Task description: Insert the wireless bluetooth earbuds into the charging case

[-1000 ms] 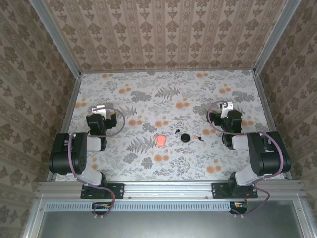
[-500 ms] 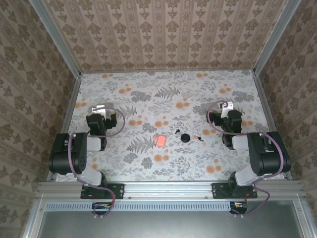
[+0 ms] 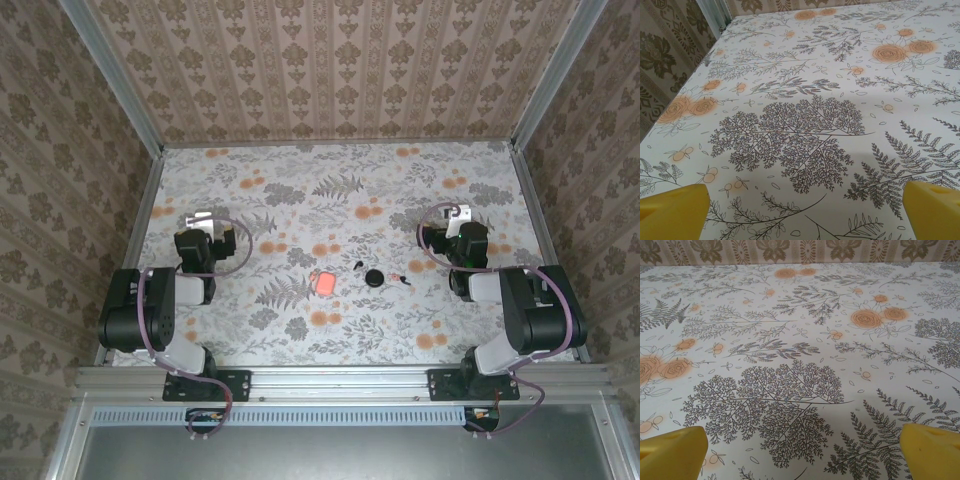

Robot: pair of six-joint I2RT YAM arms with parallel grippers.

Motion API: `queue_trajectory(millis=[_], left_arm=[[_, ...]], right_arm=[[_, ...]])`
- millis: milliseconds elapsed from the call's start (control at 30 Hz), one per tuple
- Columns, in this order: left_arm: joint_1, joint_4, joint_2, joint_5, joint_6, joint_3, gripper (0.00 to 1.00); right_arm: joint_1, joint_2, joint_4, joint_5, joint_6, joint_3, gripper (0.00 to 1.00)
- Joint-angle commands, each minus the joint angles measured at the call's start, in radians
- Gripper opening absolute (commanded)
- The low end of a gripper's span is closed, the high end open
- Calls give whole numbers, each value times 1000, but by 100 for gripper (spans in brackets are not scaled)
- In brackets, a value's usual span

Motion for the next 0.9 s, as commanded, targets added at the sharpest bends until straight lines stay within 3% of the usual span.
queue_trajectory(millis=[0,700,867], left_arm=[[6,10,-14,17,3,23,100],[6,7,-14,26,5,26,100],[7,-9,-17,98,33,34,100]], right_arm=[[5,3,14,20,20,16,100],[4,4,14,18,20,17,100],[4,2,15,18,20,15,100]])
